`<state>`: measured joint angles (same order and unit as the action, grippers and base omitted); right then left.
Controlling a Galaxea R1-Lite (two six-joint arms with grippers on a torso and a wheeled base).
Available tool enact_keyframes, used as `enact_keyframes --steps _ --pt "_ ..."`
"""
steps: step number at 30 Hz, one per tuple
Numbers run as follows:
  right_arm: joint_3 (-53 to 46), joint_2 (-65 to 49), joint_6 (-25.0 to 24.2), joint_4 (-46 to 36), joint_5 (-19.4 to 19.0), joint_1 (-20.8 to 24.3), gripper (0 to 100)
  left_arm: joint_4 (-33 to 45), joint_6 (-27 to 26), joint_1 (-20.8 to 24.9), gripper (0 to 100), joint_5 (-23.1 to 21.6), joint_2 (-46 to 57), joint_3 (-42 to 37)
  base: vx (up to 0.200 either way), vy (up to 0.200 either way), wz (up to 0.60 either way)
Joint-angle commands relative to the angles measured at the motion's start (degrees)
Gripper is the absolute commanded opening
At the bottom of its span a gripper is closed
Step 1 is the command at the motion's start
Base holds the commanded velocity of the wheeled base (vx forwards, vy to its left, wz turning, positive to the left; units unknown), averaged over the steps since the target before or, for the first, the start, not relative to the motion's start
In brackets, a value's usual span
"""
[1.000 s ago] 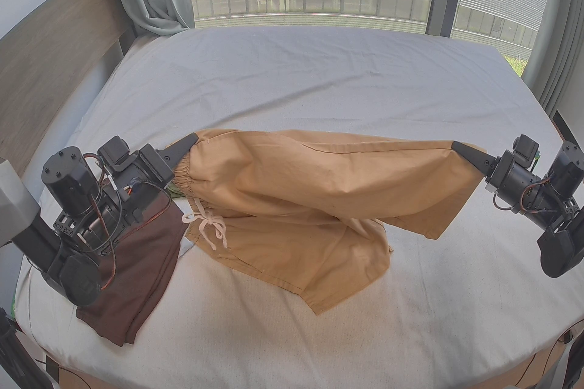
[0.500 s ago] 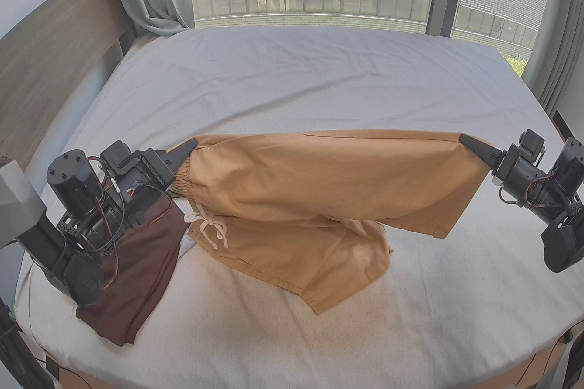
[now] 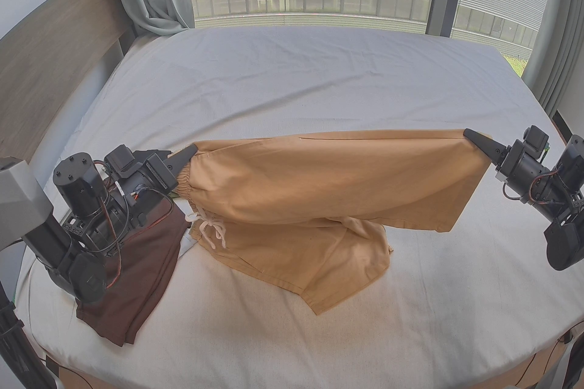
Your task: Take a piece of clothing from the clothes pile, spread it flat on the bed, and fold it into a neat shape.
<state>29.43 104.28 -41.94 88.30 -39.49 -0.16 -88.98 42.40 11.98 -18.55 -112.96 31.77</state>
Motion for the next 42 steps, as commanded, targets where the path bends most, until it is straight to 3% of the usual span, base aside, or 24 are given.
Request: enact_keyframes --steps 1,9,28,42 --pt "0.02 0.31 0.01 0.03 0.02 -0.02 0 -0.14 -0.04 -0.03 0 0.10 -0.16 0.49 0.000 0.000 0.00" --pt "0.72 1.63 0.36 0.03 0.02 0.42 0 -0.14 -0.21 0.06 0 0.27 0.37 3.30 0.000 0.000 0.00" --pt "16.10 15.17 0.01 -0.41 -0.15 0.16 0 0.12 -0.12 -0.03 0 4.05 -9.21 17.45 0.000 0.000 0.00" --pt "27.79 20.09 -0.34 -9.02 0.64 0.42 0 0.30 0.14 -0.21 0 6.25 -18.00 28.08 0.000 0.000 0.00"
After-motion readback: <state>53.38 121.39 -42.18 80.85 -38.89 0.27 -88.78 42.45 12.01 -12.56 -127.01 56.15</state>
